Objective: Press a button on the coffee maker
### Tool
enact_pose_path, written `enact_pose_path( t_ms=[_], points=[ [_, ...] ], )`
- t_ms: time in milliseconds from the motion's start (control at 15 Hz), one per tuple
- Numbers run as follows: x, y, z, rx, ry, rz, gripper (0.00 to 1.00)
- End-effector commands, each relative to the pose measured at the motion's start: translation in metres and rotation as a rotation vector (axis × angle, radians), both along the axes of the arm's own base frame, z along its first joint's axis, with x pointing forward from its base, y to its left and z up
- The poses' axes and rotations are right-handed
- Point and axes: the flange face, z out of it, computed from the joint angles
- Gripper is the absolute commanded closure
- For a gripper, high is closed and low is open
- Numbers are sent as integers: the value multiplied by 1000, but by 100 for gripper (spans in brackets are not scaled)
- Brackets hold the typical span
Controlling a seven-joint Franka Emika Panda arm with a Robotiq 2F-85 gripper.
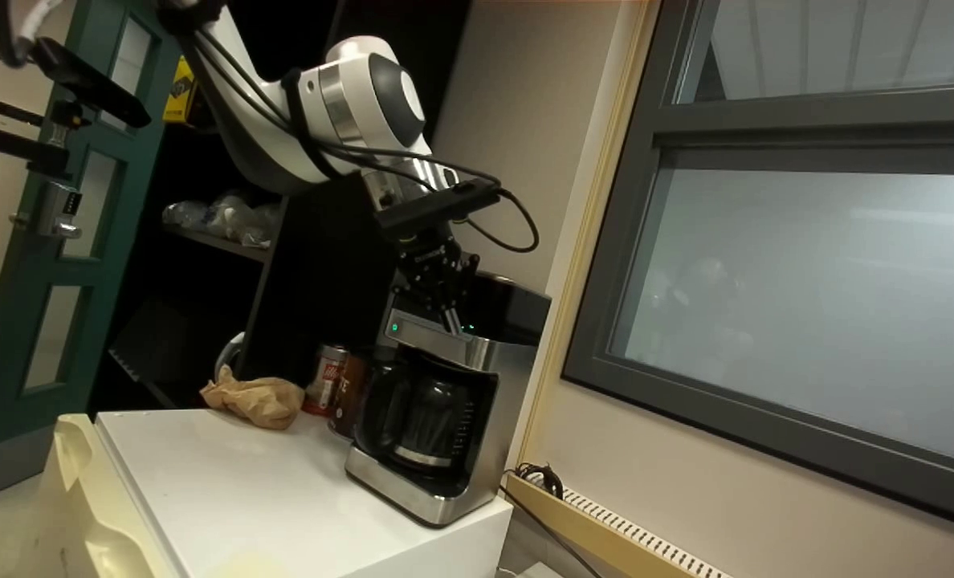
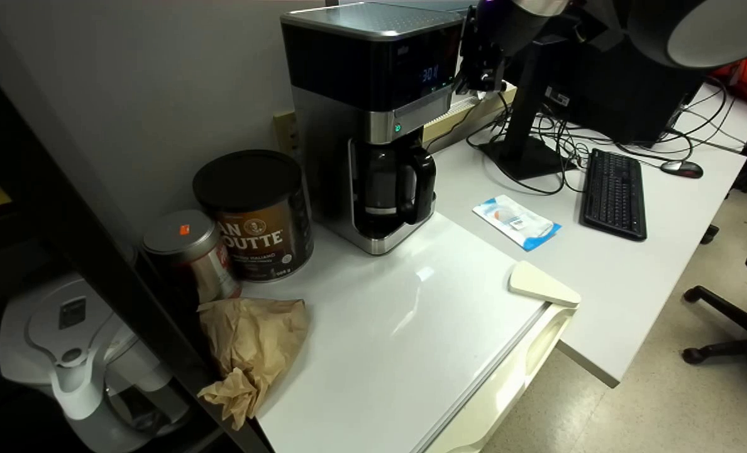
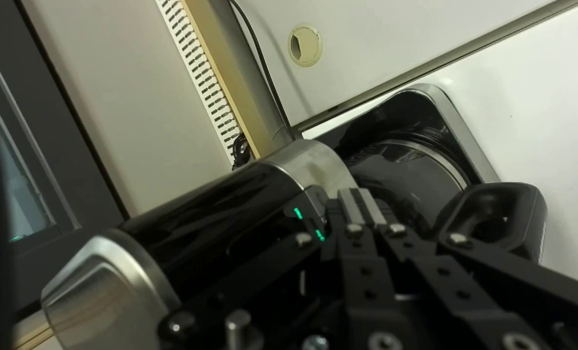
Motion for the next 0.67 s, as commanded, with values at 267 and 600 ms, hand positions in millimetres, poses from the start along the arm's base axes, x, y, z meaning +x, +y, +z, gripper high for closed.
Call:
enact_pose_path(
  t_ms=[267,600],
  points=[
    [16,0,0,22,-11,18,100],
    [20,2,1,31,-12,21,100]
  ],
)
